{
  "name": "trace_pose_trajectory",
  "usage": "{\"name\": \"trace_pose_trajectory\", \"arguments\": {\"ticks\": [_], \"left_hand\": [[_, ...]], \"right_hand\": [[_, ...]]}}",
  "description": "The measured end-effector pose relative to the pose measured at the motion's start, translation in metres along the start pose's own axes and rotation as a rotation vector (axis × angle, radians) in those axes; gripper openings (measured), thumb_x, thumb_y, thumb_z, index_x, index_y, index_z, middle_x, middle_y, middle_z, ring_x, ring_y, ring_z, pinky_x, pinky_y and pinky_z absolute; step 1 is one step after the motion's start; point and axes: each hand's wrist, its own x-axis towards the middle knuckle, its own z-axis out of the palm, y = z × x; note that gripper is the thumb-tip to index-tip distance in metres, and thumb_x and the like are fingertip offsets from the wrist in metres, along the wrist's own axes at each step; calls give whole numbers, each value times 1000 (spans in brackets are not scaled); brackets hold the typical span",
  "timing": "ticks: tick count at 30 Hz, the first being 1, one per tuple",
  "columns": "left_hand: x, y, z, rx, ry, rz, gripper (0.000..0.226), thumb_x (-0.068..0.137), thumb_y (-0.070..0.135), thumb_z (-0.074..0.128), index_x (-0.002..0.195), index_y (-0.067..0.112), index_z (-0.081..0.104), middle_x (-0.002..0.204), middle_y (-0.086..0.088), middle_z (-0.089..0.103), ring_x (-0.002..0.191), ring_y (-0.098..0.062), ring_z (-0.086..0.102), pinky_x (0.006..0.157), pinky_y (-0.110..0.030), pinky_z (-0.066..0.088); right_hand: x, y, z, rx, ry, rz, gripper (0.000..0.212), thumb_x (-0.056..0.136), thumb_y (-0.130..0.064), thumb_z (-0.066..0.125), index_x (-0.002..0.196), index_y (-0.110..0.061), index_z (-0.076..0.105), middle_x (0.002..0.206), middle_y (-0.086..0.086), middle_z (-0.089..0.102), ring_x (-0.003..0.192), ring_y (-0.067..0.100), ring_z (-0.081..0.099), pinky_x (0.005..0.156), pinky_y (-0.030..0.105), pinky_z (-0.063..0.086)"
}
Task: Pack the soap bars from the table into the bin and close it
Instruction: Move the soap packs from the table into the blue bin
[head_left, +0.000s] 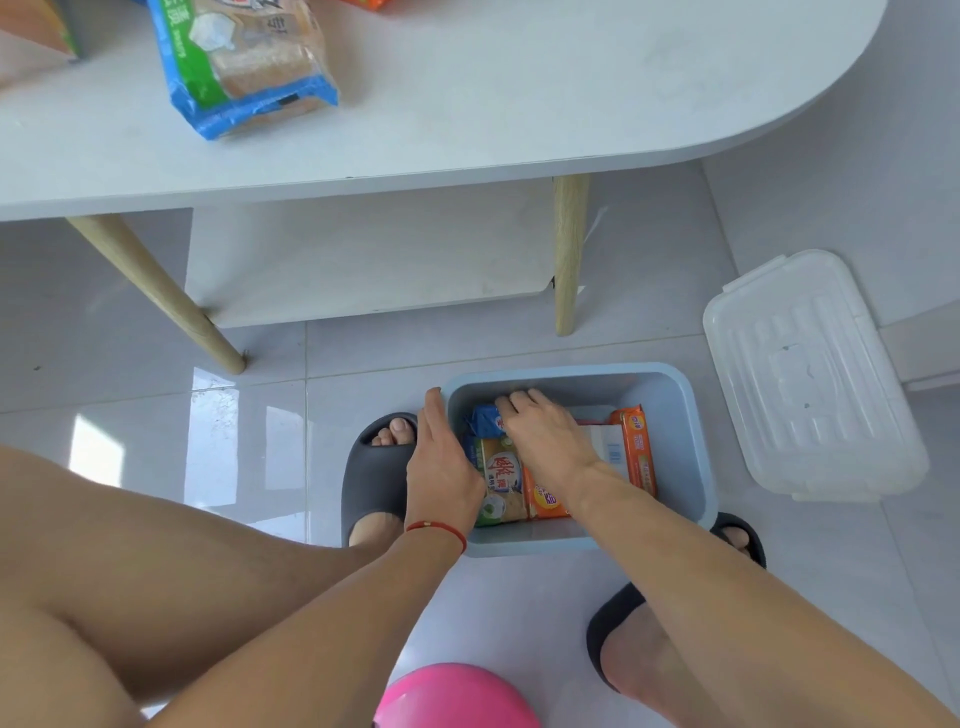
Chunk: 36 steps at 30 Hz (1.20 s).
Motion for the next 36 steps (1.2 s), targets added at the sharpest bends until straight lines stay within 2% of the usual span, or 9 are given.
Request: {"name": "trace_pose_trajectory", "arguments": {"ticks": [5, 8, 16, 19, 21, 26, 31, 33, 36], "left_hand": [[-1, 1, -1, -28, 3, 18, 73, 83, -1, 56, 142, 26, 24, 134, -7, 50, 94, -36, 67, 70, -34, 51], [-2, 1, -1, -16, -1, 10, 76, 81, -4, 54, 143, 27, 23, 136, -9, 49, 93, -37, 66, 70, -33, 49], [1, 1, -1, -4, -5, 1, 76, 80, -4, 53, 143, 26, 23, 133, -8, 49, 88, -37, 67, 69, -40, 55], [1, -2, 0, -14, -4, 23, 79, 81, -4, 55, 144, 30, 21, 134, -5, 48, 87, -33, 67, 64, -34, 52], [1, -1, 1, -27, -8, 14, 81, 82, -3, 57, 143, 34, 19, 130, -5, 52, 87, -31, 68, 63, -32, 51], [1, -1, 1, -21, 0, 2, 82, 83, -1, 60, 145, 33, 19, 132, -4, 52, 96, -31, 68, 75, -40, 58], [2, -1, -1, 5, -19, 48, 86, 82, -2, 62, 149, 28, 16, 139, -2, 42, 96, -22, 63, 73, -30, 53], [2, 1, -3, 38, -51, 45, 88, 82, -3, 61, 153, 21, 14, 143, -5, 38, 107, -25, 59, 80, -30, 53], [1, 10, -14, 111, -134, 38, 83, 80, -1, 61, 150, 9, 19, 138, -11, 39, 118, -33, 47, 91, -41, 50]], "right_hand": [[-30, -12, 14, 51, 48, -27, 101, 67, 12, 78, 155, -9, 32, 153, 16, 36, 144, 33, 32, 105, 47, 48], [-34, -15, 19, 76, 69, -42, 93, 66, 13, 75, 151, -8, 42, 146, 11, 45, 141, 30, 36, 110, 44, 41], [-8, -29, 16, 141, 30, -36, 68, 82, -1, 69, 146, -9, 47, 148, 7, 42, 142, 27, 30, 122, 40, 25], [-18, -19, 12, 166, 55, 82, 72, 80, -3, 75, 146, -15, 48, 149, 6, 45, 142, 26, 38, 119, 39, 33], [-32, -7, 16, 116, 79, 238, 76, 83, -12, 74, 151, -17, 41, 157, 8, 38, 145, 29, 35, 121, 44, 29], [-30, -3, 20, 133, -123, 331, 87, 88, -24, 71, 158, -10, 22, 166, 17, 18, 142, 30, 42, 121, 38, 31], [-26, 1, 0, 10, -300, 332, 84, 92, -24, 65, 160, -18, 16, 169, 12, 11, 147, 35, 32, 121, 56, 23], [-28, -3, -12, 32, -350, 362, 78, 91, -23, 64, 158, -19, 24, 167, 11, 16, 143, 36, 38, 116, 55, 32], [-37, -14, -35, 98, -340, 318, 43, 90, -21, 62, 132, -14, 57, 140, 13, 54, 121, 33, 57, 96, 45, 48]]}}
